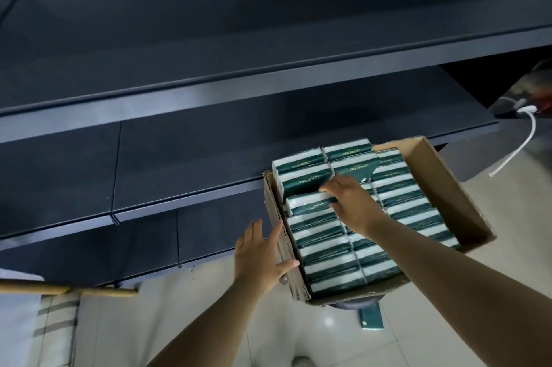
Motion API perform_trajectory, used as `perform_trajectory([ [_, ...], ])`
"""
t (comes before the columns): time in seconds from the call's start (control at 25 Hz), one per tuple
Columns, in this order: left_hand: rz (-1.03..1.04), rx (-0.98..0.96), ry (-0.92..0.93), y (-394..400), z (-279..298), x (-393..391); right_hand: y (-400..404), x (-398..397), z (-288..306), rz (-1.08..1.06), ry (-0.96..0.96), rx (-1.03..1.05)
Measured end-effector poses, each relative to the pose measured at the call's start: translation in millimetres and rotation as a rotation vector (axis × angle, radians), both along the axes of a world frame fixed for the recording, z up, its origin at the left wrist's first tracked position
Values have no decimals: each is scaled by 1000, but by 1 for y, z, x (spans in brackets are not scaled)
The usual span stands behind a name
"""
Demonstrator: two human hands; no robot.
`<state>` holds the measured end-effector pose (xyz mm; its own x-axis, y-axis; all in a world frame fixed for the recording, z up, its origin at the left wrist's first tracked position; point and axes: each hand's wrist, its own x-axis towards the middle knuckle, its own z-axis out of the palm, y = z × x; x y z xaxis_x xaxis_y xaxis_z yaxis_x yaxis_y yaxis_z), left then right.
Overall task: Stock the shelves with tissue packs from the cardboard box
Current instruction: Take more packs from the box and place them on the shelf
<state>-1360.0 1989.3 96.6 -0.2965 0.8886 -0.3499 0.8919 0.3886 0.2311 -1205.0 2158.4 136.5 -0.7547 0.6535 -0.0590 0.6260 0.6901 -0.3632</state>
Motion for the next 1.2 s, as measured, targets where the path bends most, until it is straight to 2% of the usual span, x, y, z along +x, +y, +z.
perform_trajectory([
  [0.2,11,98,44,6,28,-3,-8,18,38,-107,106,-53],
  [0.48,-6,359,144,39,107,21,11,62,125,-74,172,26],
  [0.68,11,538,212,84,178,73,47,120,204,9,233,87],
  [0.96,135,761,287,155,275,175,110,221,298,135,343,181],
  [1.2,69,879,395,212,336,208,161,261,355,187,410,257],
])
